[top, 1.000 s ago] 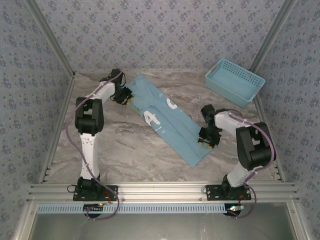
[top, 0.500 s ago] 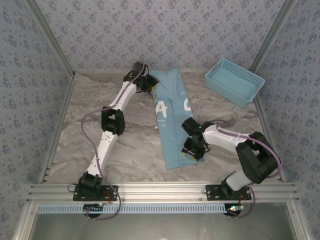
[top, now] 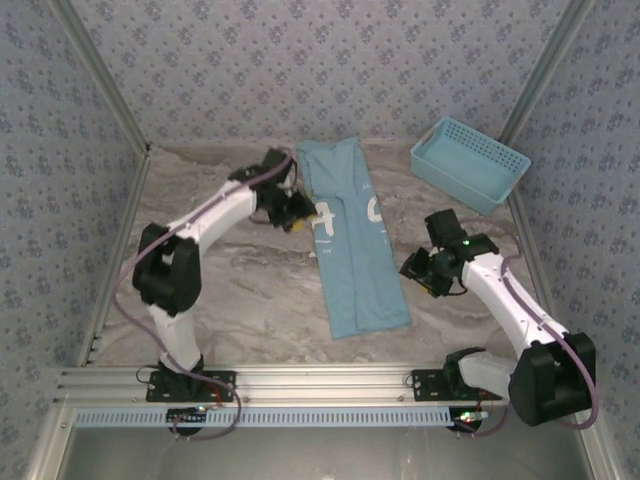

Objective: Fold and stack the t-shirts

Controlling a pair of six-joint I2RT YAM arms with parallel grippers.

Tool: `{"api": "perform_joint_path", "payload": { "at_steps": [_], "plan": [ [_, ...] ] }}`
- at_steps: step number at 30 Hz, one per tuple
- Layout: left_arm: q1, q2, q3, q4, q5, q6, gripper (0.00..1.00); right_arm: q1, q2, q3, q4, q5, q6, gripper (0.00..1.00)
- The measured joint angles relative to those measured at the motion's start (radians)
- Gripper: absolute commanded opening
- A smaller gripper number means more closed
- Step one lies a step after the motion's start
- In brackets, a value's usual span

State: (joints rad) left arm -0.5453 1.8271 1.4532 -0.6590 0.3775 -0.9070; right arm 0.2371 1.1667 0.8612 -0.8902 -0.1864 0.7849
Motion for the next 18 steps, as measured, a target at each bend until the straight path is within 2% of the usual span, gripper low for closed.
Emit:
{"api": "perform_joint_path", "payload": {
  "at_steps": [4,7,11,18],
  "plan": [
    [-0.165,-0.125,-0.332,0.097,0.074,-0.09,0.4,-0.055,0.0,-0.01,-0.019,-0.055,-0.1,0.53],
    [-0.263,-0.153,-0.484,0.136,0.12,-0.168,0.43,-0.069,0.0,-0.042,-0.018,-0.09,-0.14,0.53],
    [-0.328,-0.182,-0.595,0.244,0.146,-0.294,0.45,-0.069,0.0,-0.076,0.003,-0.126,-0.158,0.53],
    [-0.443,-0.157,-0.612,0.442,0.142,-0.459,0.41,-0.066,-0.002,-0.107,0.015,-0.153,-0.18,0.53]
  ]
}}
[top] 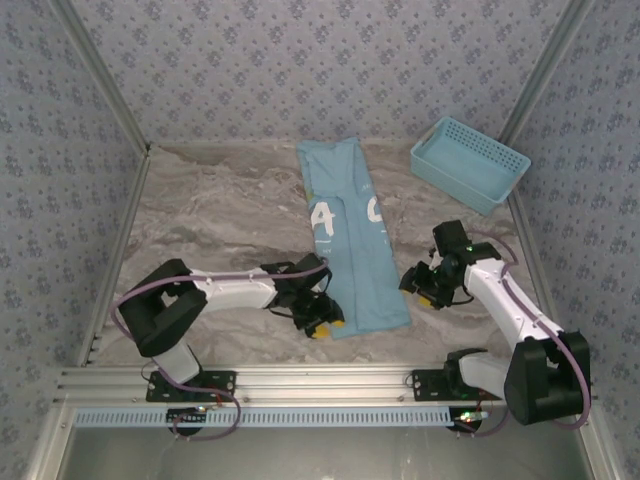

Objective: Fold and stack the t-shirts

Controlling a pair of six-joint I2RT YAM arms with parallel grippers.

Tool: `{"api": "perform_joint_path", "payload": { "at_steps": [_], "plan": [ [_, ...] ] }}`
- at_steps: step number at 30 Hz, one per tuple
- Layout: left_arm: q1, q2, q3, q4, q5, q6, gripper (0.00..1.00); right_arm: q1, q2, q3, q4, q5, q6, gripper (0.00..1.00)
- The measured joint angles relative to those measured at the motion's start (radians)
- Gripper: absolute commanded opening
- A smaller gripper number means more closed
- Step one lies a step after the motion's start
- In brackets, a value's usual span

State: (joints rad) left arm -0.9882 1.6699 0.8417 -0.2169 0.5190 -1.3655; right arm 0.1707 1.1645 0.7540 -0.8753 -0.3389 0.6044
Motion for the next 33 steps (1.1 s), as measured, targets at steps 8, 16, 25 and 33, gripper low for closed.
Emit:
{"api": "perform_joint_path", "payload": {
  "at_steps": [8,16,25,33],
  "plan": [
    [-0.027,0.074,0.05,-0.024,-0.01,-0.039,0.25,0.0,-0.016,-0.003,0.001,-0.011,-0.015,0.53],
    [-0.026,0.09,0.101,-0.101,-0.085,-0.002,0.0,0.022,-0.058,-0.021,-0.016,0.023,-0.007,0.53],
    [0.069,-0.172,-0.147,-0.163,-0.157,0.037,0.0,0.215,-0.04,-0.117,0.013,0.051,0.128,0.51],
    [0.09,-0.192,-0.171,-0.164,-0.145,0.049,0.0,0.372,0.012,-0.159,0.122,0.018,0.273,0.51]
  ]
}}
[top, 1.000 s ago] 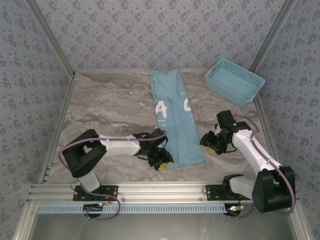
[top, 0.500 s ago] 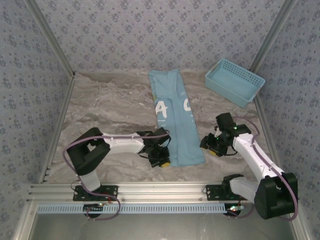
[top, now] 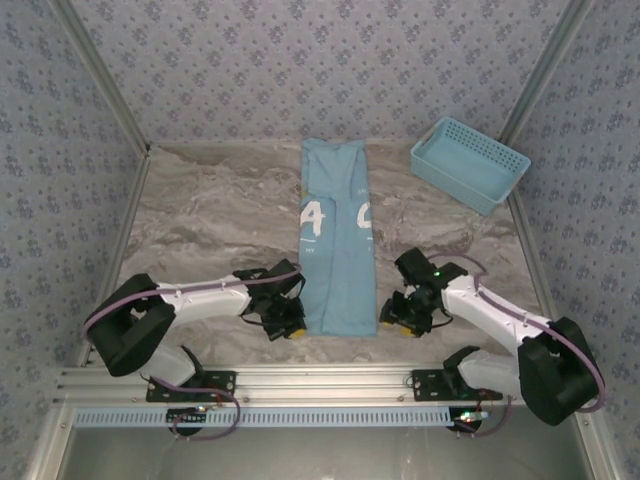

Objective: Fold and stack the t-shirts

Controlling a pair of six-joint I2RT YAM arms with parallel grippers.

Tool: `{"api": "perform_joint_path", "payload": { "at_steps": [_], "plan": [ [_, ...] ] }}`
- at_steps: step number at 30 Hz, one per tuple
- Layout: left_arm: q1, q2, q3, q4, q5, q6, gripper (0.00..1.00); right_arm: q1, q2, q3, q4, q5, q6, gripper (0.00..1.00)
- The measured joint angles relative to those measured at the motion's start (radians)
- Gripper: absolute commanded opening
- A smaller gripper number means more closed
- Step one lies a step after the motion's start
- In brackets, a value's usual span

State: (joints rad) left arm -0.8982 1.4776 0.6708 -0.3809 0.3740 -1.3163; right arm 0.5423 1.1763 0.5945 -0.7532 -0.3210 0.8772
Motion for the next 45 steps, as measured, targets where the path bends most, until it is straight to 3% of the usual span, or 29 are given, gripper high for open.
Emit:
{"api": "perform_joint_path", "payload": {
  "at_steps": [12,17,21,25,39,45],
  "plan": [
    [0.003,0.002,0.0,-0.002,0.009,0.041,0.0,0.13,0.138,0.015,0.152,-0.001,0.143,0.46],
    [0.012,0.003,0.0,-0.004,0.022,0.056,0.0,0.166,0.186,0.043,0.183,0.003,0.173,0.38],
    [0.016,0.003,0.0,-0.01,0.026,0.068,0.0,0.17,0.208,0.047,0.179,0.01,0.189,0.26],
    [0.017,0.003,0.0,-0.014,0.026,0.077,0.0,0.169,0.21,0.049,0.149,0.028,0.195,0.0],
    [-0.026,-0.135,-0.003,-0.063,0.026,0.112,0.0,0.189,0.053,0.121,-0.049,0.027,0.146,0.0],
    [0.036,-0.187,0.105,-0.067,-0.027,0.112,0.0,0.138,0.043,0.256,-0.113,0.037,0.127,0.0]
  ]
}}
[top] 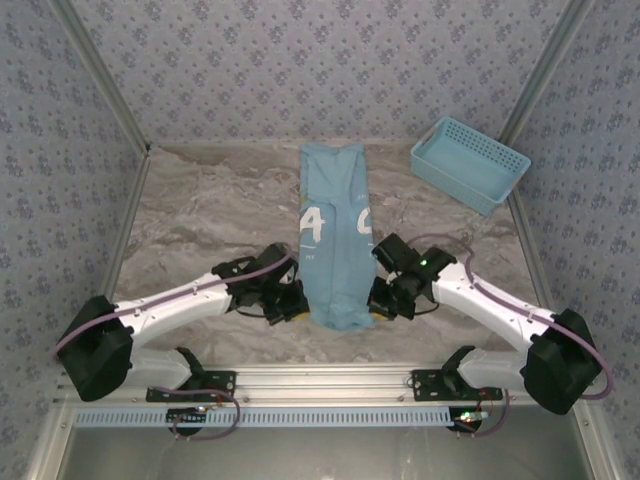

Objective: Fold and stack the t-shirts

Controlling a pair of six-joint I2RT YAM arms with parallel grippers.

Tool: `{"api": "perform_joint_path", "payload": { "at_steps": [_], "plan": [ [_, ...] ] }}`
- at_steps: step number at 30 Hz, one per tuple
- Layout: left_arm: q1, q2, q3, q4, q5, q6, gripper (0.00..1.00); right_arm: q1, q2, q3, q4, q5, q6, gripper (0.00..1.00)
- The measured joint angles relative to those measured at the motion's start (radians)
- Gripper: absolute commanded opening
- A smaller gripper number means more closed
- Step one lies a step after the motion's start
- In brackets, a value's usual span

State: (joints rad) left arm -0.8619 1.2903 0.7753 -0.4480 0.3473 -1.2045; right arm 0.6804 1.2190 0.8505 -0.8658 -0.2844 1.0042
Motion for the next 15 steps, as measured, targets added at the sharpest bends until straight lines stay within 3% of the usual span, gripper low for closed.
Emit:
{"api": "perform_joint_path", "payload": {
  "at_steps": [7,15],
  "plan": [
    [0.127,0.095,0.165,0.002,-0.022,0.023,0.0,-0.135,0.132,0.19,-0.027,0.016,-0.072,0.0],
    [0.29,0.323,0.403,0.003,-0.007,0.099,0.0,-0.281,0.428,0.507,-0.008,0.014,-0.176,0.0]
  ]
}}
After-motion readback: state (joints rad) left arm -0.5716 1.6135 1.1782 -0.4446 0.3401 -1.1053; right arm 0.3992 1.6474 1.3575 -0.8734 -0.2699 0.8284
